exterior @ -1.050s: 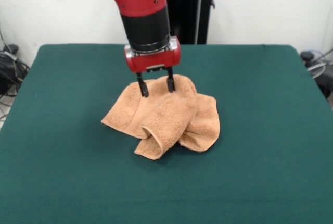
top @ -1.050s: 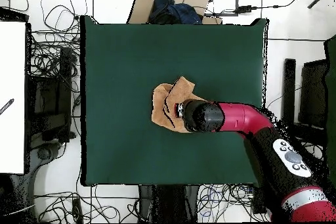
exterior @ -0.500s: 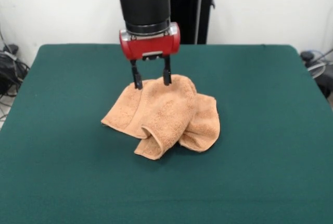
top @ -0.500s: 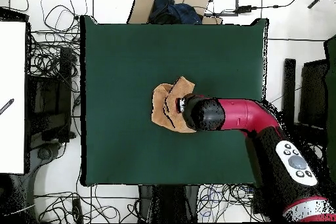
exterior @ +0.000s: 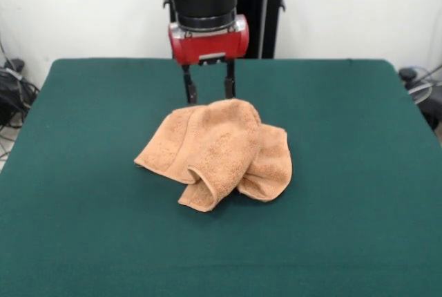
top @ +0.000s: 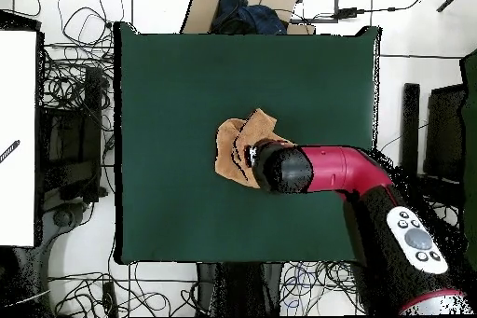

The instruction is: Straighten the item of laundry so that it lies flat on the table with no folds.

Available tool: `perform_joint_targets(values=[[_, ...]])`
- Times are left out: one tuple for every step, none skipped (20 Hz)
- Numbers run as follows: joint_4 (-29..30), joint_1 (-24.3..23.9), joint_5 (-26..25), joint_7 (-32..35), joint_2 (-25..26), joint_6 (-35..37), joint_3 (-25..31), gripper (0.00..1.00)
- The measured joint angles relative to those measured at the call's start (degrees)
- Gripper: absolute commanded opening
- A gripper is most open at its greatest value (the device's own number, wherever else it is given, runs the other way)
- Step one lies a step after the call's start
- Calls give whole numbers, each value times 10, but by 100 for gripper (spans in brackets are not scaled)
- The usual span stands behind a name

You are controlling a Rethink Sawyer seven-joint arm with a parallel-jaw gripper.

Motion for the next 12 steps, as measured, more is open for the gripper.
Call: perform_joint_targets(values=[[10,0,0,0,-5,0,0,100],[20,0,-1,0,-9,0,0,100],[30,0,-3,0,-14,0,0,100],[41,1,-6,0,-18,0,-1,100],[49,1,-9,0,-22,0,-2,100],[56,2,-11,0,-25,0,-2,100],[81,1,-18,0,-35,-1,-2,100],[88,1,-19,0,-37,-2,-2,100],[94,0,-19,0,-39,-2,-2,100],[118,-5,-20,0,-50,-8,-2,100],[127,-8,-20,0,-54,-10,-2,100],[135,-11,-20,0,-59,-13,-1,100]])
